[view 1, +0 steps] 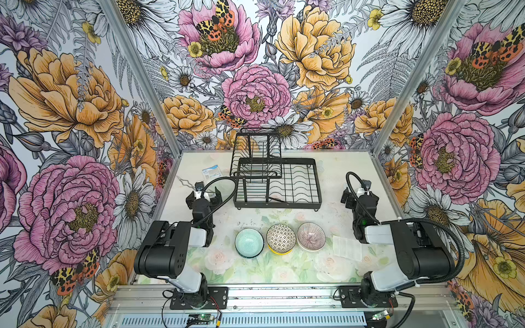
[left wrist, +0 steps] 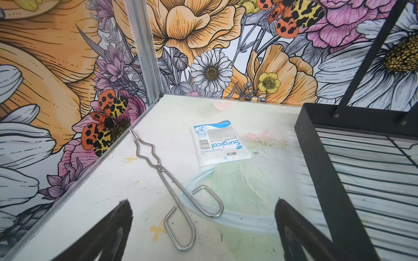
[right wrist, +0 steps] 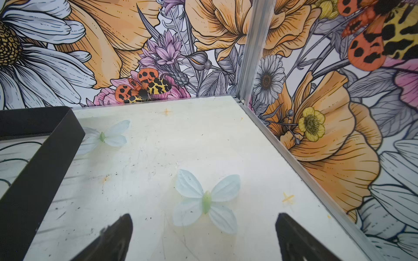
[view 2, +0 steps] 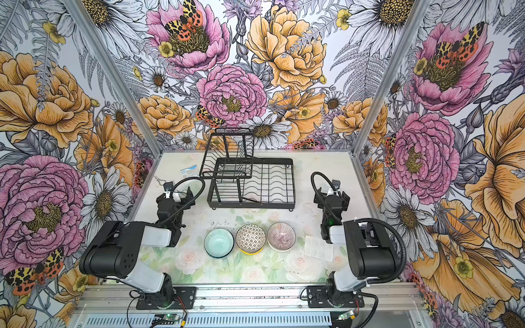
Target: Load the bowls into the dish rack
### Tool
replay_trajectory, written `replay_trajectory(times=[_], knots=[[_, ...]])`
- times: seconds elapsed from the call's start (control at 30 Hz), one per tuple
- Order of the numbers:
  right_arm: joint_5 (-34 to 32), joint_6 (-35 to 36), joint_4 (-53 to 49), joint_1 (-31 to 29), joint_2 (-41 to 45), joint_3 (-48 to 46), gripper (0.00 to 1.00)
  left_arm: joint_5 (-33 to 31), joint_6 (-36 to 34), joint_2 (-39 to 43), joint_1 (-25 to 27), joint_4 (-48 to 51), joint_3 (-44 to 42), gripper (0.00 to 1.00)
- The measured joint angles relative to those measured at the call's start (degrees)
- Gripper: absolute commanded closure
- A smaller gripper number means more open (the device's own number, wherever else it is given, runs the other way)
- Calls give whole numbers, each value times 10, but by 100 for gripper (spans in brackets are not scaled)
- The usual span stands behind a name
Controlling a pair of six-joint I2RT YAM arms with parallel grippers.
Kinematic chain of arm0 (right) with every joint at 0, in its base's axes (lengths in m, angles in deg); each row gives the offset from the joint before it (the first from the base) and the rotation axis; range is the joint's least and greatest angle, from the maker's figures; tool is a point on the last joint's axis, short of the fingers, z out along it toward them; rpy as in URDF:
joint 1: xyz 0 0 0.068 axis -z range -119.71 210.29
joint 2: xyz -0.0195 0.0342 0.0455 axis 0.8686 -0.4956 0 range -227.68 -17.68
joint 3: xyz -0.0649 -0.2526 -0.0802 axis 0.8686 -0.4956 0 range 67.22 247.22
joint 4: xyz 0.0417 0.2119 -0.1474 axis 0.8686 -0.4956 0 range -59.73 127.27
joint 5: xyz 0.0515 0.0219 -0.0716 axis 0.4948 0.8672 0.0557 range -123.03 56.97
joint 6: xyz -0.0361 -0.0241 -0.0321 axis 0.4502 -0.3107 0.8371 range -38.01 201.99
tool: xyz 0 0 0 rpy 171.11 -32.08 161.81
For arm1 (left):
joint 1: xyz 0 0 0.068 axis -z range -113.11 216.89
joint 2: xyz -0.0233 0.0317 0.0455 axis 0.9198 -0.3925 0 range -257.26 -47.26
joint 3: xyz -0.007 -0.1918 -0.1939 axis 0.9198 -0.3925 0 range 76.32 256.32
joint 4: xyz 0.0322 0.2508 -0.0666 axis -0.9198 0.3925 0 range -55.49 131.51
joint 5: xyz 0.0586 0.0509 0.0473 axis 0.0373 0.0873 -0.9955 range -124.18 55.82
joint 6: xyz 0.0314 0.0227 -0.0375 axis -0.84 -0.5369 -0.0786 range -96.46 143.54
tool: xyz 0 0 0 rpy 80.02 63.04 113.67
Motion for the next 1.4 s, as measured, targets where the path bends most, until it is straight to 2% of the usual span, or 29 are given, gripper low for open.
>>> replay_trajectory(times=[0.23,0.73,1.03,1.1,1.2,1.4], knots=[[0,0,0,0,0,0,0,6,0,0,-1,2,0,1],[0,0,0,0,0,0,1,63,7,0,-24,29,11,1],[0,0,0,0,0,0,0,60,12,2,-24,32,11,1],[-5,0,-2,-2,1,0,1,48,15,22,-24,59,11,1],[-14,4,-2,-12,1,0,1,17,21,97,-23,130,20,1],[-16,13,-2,-23,2,0,1,-59,41,241,11,306,108,1]])
